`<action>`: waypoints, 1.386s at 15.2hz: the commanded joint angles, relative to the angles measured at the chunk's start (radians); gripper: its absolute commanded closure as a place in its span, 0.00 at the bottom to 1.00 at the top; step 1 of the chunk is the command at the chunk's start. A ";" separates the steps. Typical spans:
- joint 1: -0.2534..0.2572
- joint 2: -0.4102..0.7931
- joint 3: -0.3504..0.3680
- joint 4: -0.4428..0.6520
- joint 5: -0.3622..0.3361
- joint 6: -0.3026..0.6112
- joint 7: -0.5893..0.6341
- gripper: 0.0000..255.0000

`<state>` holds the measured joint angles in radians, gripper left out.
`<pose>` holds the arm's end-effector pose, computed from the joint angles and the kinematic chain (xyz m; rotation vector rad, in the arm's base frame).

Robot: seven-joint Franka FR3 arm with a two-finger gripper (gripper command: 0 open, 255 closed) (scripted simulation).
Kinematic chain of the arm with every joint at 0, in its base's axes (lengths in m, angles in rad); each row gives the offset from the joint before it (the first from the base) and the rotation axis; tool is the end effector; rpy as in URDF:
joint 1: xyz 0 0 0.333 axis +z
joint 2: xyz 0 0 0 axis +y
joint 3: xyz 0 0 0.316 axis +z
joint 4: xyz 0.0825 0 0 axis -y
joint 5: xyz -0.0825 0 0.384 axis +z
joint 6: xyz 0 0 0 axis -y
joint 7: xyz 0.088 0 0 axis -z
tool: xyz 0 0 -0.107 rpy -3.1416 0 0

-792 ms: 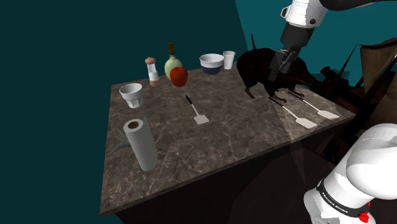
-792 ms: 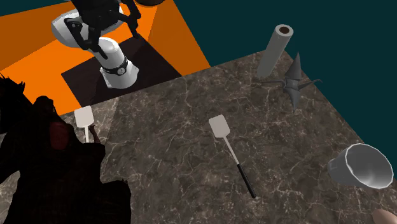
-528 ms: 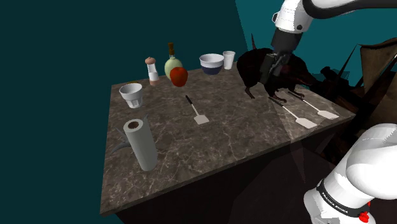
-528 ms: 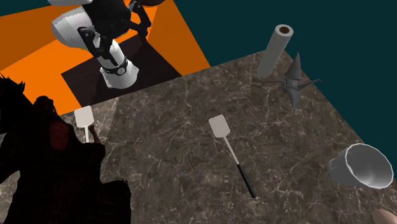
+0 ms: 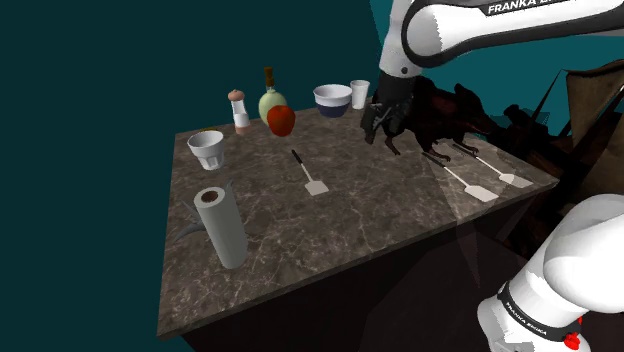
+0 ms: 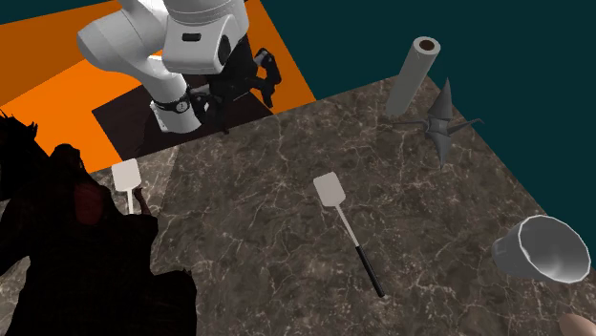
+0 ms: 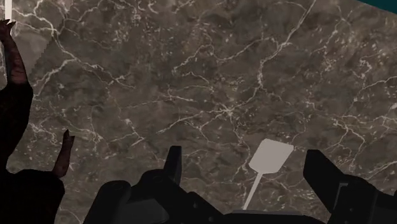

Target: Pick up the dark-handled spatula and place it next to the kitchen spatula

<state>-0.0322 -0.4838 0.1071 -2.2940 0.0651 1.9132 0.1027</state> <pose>0.4160 0.0412 0.5415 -3.1155 0.0877 -0.1554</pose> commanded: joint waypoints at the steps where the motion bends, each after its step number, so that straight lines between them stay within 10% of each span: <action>1: -0.004 0.075 0.021 0.029 -0.003 0.045 0.042 0.00; 21: 0.033 0.879 0.080 0.632 -0.183 0.196 0.443 0.00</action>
<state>-0.0077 0.3542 0.1900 -1.7073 -0.1097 2.1161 0.5265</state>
